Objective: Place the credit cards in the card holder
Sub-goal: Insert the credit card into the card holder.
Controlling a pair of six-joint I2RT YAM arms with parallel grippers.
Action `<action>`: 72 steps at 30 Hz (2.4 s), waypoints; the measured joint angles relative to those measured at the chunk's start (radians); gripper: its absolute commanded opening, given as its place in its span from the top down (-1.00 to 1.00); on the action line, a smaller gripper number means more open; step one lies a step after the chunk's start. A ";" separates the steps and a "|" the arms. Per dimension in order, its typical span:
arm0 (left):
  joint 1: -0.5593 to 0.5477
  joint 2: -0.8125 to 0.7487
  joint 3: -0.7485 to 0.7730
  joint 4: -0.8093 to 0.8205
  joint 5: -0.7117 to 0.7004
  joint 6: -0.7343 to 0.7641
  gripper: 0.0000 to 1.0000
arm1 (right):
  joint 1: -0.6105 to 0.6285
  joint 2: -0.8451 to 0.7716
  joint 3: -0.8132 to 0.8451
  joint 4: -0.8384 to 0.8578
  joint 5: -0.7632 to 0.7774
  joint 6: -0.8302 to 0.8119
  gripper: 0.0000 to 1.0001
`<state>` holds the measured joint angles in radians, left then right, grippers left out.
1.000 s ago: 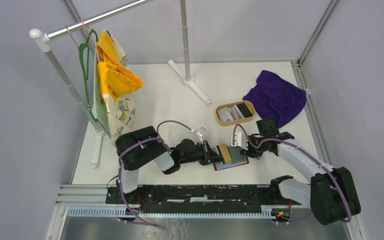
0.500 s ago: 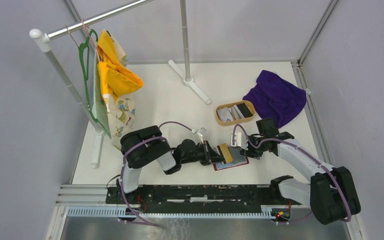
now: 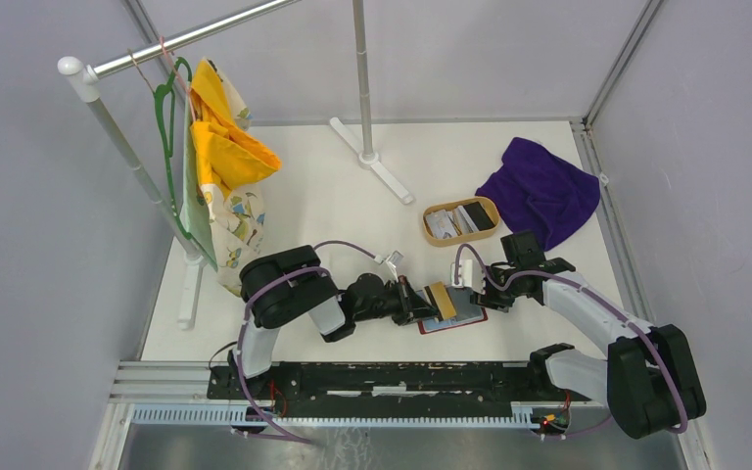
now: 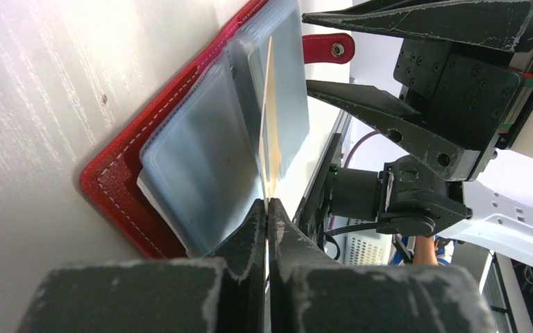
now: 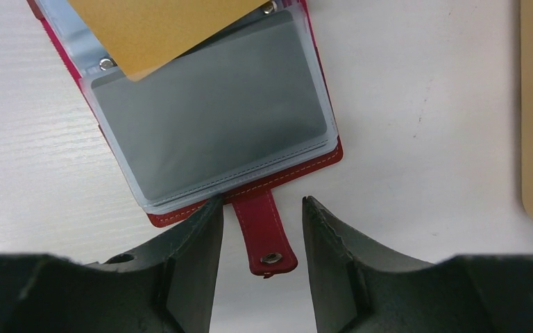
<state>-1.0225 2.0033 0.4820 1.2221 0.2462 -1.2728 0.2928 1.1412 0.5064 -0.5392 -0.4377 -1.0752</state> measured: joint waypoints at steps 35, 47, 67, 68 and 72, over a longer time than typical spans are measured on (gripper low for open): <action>-0.019 0.080 0.041 0.041 0.048 -0.103 0.96 | 0.007 0.003 0.000 0.002 0.007 0.000 -0.04; -0.014 0.096 0.085 0.006 0.071 -0.103 0.94 | 0.012 0.003 0.000 0.003 0.013 0.001 -0.04; -0.012 0.130 0.149 -0.026 0.106 -0.103 0.66 | 0.015 -0.018 0.000 0.003 0.010 0.023 -0.06; -0.012 0.130 0.151 -0.031 0.107 -0.103 0.64 | 0.015 -0.028 0.000 0.003 0.008 0.027 -0.06; -0.012 0.130 0.161 -0.048 0.115 -0.103 0.59 | 0.015 -0.074 0.000 0.008 -0.007 0.043 -0.07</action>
<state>-1.0344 2.1338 0.6426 1.1744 0.3614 -1.3754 0.3077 1.0672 0.5064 -0.5316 -0.4446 -1.0325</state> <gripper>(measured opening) 0.188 0.531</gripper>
